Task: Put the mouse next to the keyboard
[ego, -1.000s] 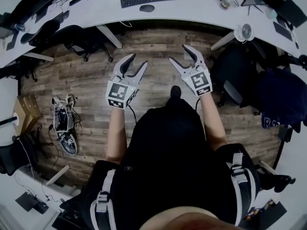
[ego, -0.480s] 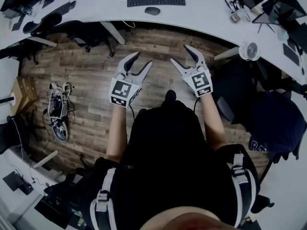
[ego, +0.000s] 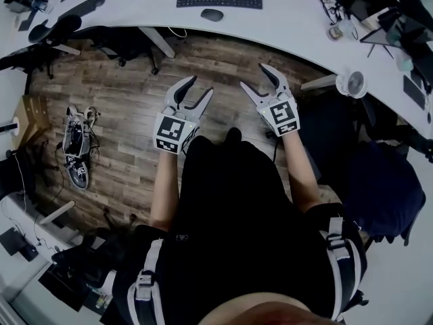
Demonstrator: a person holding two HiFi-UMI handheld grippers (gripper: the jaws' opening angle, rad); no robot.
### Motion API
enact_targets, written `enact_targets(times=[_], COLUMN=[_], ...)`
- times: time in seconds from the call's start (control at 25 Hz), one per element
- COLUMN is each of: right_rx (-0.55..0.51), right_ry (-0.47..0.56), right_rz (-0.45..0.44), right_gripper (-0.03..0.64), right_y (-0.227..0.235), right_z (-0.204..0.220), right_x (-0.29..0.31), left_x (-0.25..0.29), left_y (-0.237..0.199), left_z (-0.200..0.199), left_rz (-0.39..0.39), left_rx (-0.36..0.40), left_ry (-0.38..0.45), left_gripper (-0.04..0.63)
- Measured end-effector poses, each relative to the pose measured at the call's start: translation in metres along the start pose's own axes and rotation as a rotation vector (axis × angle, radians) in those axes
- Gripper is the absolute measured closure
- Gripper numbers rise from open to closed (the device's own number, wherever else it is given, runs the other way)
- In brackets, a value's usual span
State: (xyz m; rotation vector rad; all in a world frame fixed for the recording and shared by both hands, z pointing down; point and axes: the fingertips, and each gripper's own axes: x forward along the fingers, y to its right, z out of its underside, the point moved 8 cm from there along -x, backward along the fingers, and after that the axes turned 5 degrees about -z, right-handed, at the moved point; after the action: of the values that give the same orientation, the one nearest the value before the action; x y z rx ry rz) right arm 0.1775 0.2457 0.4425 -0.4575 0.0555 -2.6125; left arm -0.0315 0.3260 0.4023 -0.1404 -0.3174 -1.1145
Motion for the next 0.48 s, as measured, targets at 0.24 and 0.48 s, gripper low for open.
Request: enact_targets(times=[0.24, 0.48], right_rx=[0.003, -0.018], right_ry=[-0.01, -0.025], right_rz=[-0.02, -0.015], right_gripper=[0.325, 0.325], right_y=[0.012, 0.024], right_z=[0.002, -0.003], right_x=[0.011, 0.025], left_x=[0.011, 0.032], left_y=[-0.007, -0.03], left_z=[-0.002, -0.004], left_rz=[-0.021, -0.02], left_rx=[-0.013, -0.011], left_ry=[0.0, 0.014], left_gripper=[0.385, 0.385])
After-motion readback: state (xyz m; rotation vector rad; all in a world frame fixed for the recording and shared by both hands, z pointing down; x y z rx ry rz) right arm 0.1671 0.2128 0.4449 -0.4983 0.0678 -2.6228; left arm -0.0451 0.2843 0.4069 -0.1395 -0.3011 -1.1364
